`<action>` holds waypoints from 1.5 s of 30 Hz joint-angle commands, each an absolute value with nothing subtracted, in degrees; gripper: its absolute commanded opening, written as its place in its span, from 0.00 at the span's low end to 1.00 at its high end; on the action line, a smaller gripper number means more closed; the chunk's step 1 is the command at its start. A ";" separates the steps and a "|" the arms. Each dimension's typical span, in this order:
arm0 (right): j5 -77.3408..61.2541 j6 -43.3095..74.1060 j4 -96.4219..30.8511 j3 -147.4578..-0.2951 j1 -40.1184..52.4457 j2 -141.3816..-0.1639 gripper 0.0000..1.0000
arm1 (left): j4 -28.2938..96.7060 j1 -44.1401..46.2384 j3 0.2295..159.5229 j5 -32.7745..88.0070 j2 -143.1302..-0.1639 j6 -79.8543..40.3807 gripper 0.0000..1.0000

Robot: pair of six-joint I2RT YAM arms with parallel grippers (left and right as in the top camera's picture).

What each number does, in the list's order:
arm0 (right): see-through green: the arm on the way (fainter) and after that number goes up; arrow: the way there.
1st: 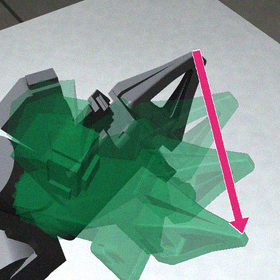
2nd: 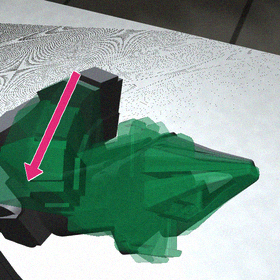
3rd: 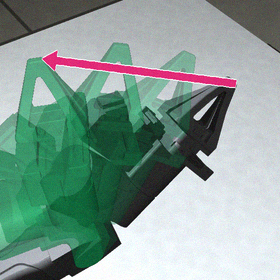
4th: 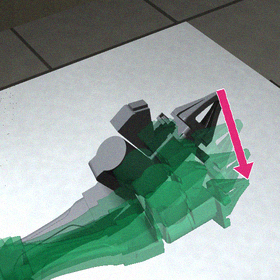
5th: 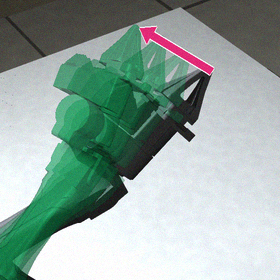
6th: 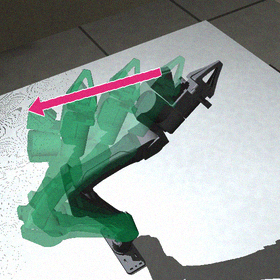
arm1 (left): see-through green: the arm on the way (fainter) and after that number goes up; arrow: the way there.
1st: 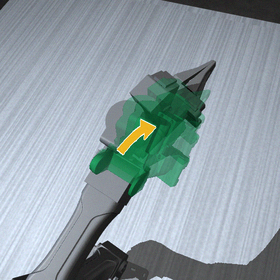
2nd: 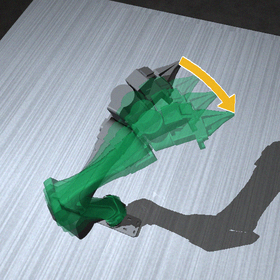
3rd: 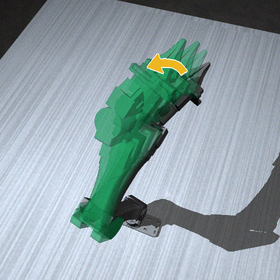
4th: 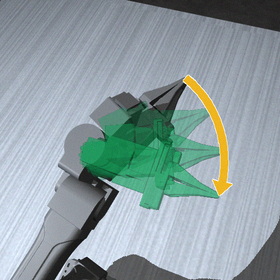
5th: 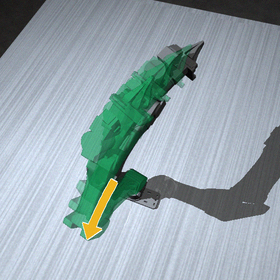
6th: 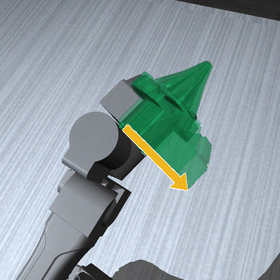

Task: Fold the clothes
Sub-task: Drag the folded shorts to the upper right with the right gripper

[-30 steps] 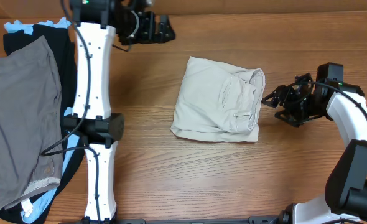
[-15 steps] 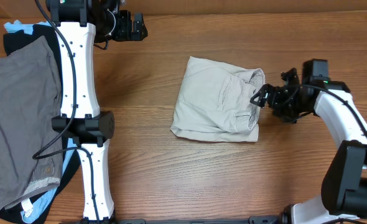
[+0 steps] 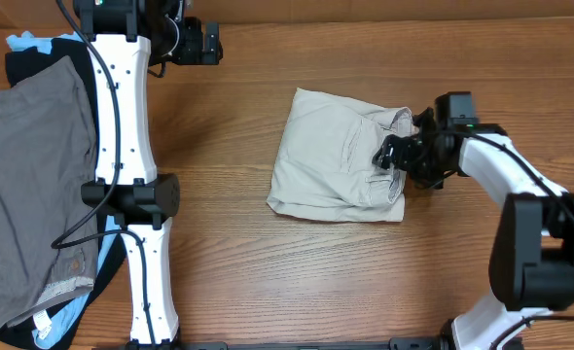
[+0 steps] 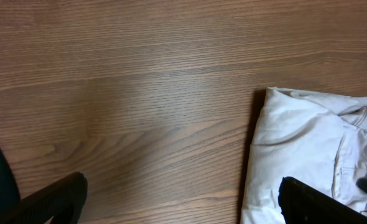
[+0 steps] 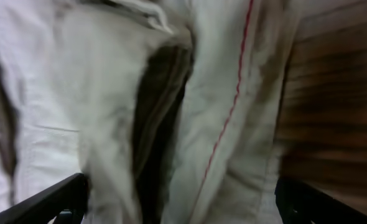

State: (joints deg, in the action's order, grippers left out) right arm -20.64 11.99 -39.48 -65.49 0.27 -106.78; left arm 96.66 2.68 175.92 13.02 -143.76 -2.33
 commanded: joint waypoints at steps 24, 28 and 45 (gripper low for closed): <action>-23.20 21.65 -21.80 -64.62 0.16 -115.68 0.04 | 96.79 3.18 176.72 8.19 -142.37 -1.74 1.00; -26.55 27.22 -14.98 -68.10 -3.70 -115.68 0.04 | 96.79 3.18 176.72 8.21 -142.37 -1.72 1.00; -12.62 58.35 0.40 -70.15 -21.82 -115.85 0.04 | 96.79 3.79 176.72 8.56 -142.37 -3.03 1.00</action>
